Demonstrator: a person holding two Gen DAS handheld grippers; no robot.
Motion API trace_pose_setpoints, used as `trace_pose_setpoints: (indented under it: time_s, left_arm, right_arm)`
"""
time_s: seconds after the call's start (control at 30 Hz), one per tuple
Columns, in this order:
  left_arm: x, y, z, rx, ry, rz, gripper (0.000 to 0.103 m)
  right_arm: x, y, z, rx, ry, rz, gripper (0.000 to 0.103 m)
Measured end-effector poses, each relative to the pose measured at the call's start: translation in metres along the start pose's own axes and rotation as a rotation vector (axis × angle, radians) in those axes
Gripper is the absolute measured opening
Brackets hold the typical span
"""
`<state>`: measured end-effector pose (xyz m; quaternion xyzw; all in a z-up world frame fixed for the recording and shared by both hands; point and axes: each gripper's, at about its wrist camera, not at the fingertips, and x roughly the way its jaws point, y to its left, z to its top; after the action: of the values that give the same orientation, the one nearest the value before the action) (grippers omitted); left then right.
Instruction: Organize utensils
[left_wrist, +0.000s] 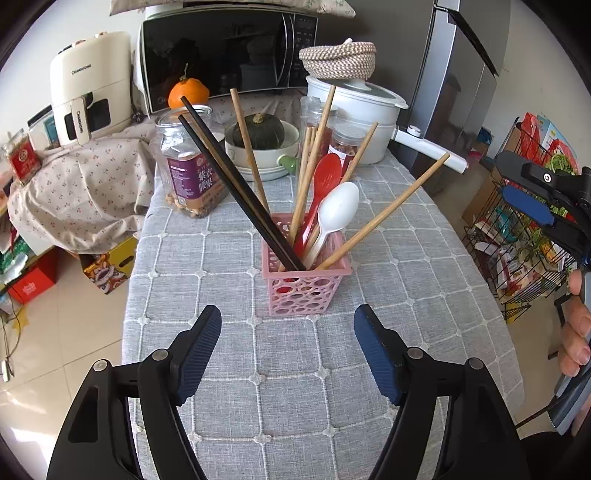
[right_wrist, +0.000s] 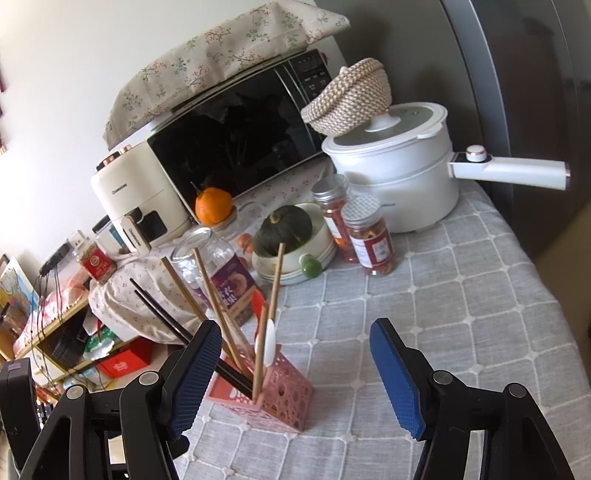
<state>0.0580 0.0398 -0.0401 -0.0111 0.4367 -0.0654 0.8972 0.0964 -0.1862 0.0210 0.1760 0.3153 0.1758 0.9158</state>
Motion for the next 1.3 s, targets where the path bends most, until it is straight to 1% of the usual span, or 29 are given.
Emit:
trace_pose_setpoints:
  time_s: [0.13,0.23,0.3,0.4,0.47,0.57,0.73,0.97,1.3]
  left_arm:
    - [-0.009,-0.013,-0.004,0.011,-0.018,0.020,0.084]
    - [-0.015,-0.022,-0.007,0.011,-0.027,0.049,0.087]
    - [-0.018,-0.025,-0.009,-0.008,-0.030,0.073,0.088]
    - [-0.020,-0.029,-0.012,-0.023,-0.028,0.079,0.089]
    - [-0.022,-0.033,-0.012,-0.021,-0.037,0.080,0.089]
    - [-0.024,-0.038,-0.012,-0.012,-0.052,0.079,0.089]
    - [-0.027,-0.044,-0.011,0.005,-0.068,0.071,0.089]
    - [-0.031,-0.046,-0.012,0.010,-0.090,0.072,0.089]
    - [-0.031,-0.043,-0.011,0.002,-0.093,0.071,0.089]
  right_arm:
    - [-0.015,-0.006,-0.006,-0.033,0.038,-0.036,0.078]
    - [-0.024,-0.009,-0.014,-0.053,0.074,-0.077,0.083]
    - [-0.030,-0.011,-0.020,-0.066,0.096,-0.112,0.085]
    - [-0.038,-0.014,-0.027,-0.086,0.111,-0.183,0.089]
    - [-0.042,-0.016,-0.030,-0.097,0.115,-0.227,0.094]
    - [-0.045,-0.019,-0.034,-0.108,0.117,-0.260,0.095]
    - [-0.046,-0.018,-0.037,-0.135,0.118,-0.284,0.095]
    - [-0.041,-0.010,-0.038,-0.170,0.126,-0.282,0.095]
    - [-0.035,-0.009,-0.038,-0.167,0.133,-0.286,0.095]
